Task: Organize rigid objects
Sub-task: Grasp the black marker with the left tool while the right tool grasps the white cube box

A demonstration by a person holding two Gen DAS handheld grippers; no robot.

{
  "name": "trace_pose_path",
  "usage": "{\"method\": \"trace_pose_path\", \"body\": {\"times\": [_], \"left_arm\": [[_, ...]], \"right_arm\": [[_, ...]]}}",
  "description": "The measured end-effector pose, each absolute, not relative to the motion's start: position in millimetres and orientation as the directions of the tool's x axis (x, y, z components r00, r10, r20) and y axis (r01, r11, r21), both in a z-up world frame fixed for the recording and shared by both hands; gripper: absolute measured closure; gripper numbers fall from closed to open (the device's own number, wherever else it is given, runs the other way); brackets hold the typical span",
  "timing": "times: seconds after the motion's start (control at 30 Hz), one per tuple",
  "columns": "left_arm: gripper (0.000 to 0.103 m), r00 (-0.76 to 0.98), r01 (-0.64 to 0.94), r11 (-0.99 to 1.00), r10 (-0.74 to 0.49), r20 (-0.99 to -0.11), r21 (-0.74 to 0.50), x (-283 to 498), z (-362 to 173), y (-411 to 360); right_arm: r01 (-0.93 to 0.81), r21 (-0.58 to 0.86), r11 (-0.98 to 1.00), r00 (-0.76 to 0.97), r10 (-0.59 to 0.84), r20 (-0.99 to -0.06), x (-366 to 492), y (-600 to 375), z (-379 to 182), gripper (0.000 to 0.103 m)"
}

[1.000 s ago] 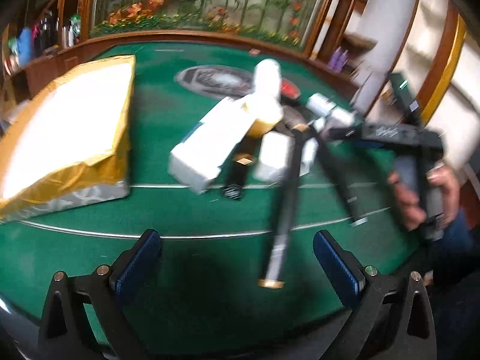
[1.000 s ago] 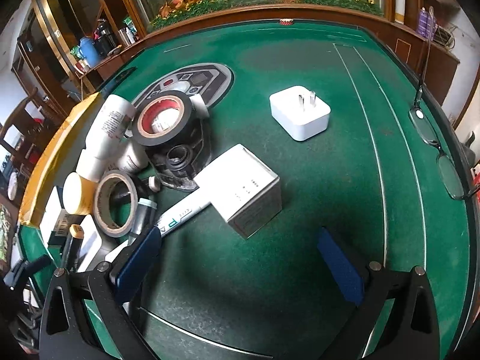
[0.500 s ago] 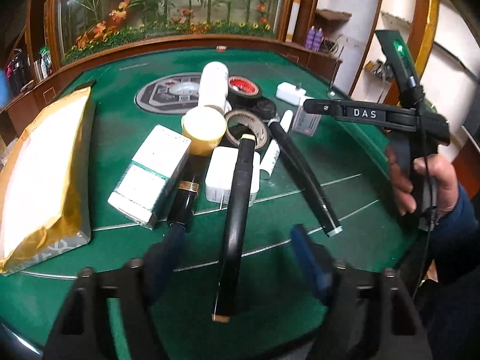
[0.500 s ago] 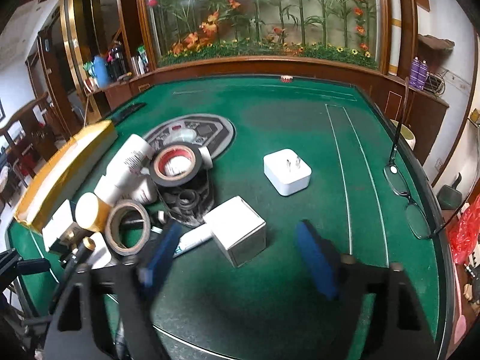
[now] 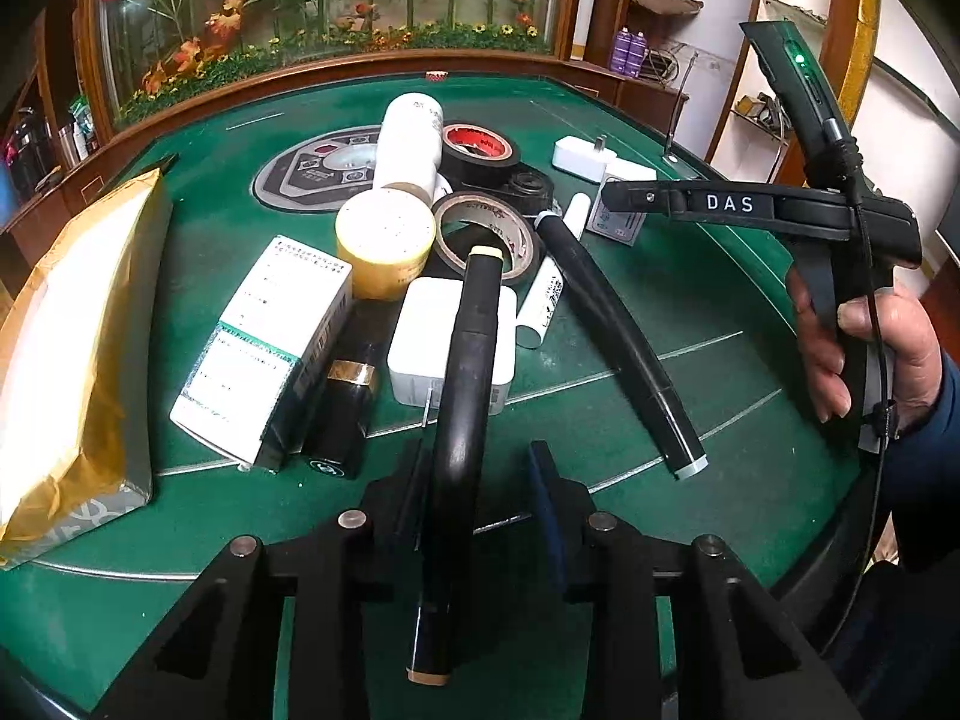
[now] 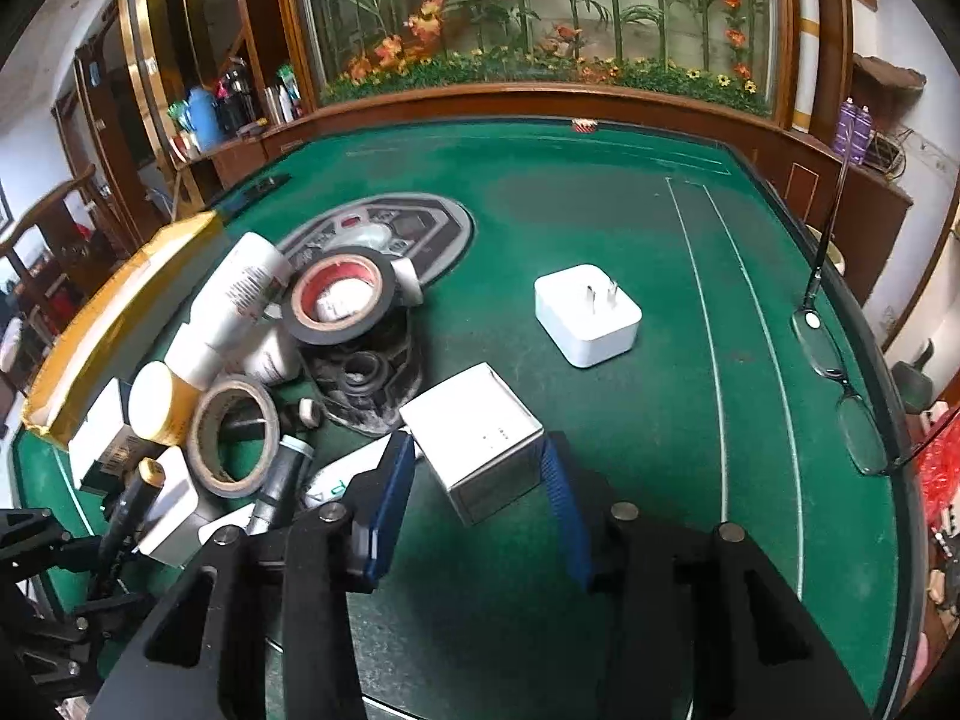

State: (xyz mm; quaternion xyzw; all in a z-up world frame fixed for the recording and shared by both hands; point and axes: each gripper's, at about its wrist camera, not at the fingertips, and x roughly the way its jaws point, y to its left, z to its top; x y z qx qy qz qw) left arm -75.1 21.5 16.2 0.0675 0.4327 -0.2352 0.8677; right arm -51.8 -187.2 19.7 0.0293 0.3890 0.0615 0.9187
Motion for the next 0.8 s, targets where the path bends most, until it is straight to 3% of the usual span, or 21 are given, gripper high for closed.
{"method": "trace_pose_path", "body": {"times": [0.07,0.8], "left_arm": [[0.087,0.518,0.453,0.885,-0.359,-0.776,-0.107,-75.6,17.6,26.2],[0.087,0.631,0.366,0.903,-0.419,-0.653,-0.225,-82.7,54.1,76.9]], "right_arm": [[-0.088,0.108,0.99,0.704,0.139,-0.696,-54.9,-188.8,22.0,0.061],[-0.124,0.198,0.972,0.76,0.222,-0.611,-65.7,-193.5,42.6,0.061]]}}
